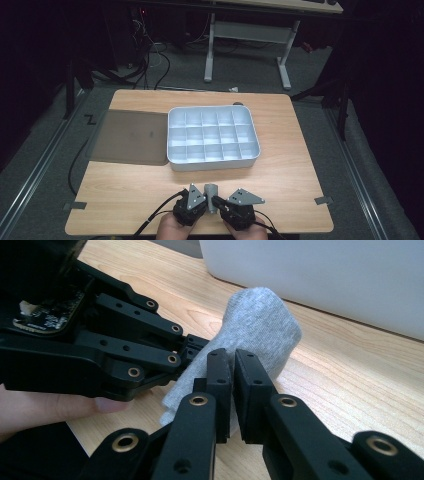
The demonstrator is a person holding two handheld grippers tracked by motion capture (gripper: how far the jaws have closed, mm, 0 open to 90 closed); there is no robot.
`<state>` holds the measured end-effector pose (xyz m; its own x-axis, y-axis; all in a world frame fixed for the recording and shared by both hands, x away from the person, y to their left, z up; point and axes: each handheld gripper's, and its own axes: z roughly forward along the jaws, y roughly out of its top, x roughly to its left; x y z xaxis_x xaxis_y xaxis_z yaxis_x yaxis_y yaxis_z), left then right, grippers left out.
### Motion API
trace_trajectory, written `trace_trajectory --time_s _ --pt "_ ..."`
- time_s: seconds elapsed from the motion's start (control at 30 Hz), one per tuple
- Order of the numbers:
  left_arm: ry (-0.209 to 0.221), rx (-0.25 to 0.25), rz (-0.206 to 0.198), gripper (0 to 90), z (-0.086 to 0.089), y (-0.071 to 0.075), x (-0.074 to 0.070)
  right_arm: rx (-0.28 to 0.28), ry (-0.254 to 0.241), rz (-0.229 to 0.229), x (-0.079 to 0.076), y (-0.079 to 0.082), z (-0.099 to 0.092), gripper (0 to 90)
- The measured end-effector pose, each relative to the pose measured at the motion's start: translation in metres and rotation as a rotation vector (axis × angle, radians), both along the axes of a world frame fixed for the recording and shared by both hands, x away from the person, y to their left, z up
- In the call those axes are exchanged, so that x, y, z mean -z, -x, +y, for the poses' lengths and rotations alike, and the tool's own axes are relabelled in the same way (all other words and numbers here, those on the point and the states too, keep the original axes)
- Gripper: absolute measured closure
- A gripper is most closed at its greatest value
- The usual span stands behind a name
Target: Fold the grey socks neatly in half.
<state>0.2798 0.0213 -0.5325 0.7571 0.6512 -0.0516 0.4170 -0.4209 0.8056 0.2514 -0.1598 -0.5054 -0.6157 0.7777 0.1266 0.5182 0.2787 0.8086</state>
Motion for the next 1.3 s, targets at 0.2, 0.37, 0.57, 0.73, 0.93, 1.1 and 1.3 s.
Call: trace_trajectory --time_s 0.2,0.37,0.57,0.73,0.93,1.1,1.3 --pt "-0.002 0.0 -0.001 87.0 -0.001 0.0 0.0 -0.003 -0.004 -0.009 -0.002 0.006 0.001 86.3" --pt "0.011 0.006 0.014 86.7 0.0 -0.001 0.0 -0.001 0.001 -0.001 0.002 0.0 0.003 86.3" --pt "0.079 0.011 0.08 82.6 0.008 -0.007 0.0 0.009 0.007 0.007 0.005 -0.007 0.0 86.4" --pt "0.129 0.009 0.127 79.8 0.014 -0.011 0.001 0.013 0.013 0.009 0.006 -0.008 0.0 88.6" --pt "0.144 0.017 0.135 78.4 0.017 -0.01 0.0 0.01 0.03 -0.002 0.006 -0.007 0.0 90.0" --pt "0.158 0.019 0.136 76.3 0.022 -0.008 -0.001 0.013 0.042 -0.003 0.006 -0.008 0.0 90.0" --pt "0.178 0.023 0.146 75.3 0.025 -0.009 0.0 0.013 0.043 -0.005 0.007 -0.008 0.001 90.0"
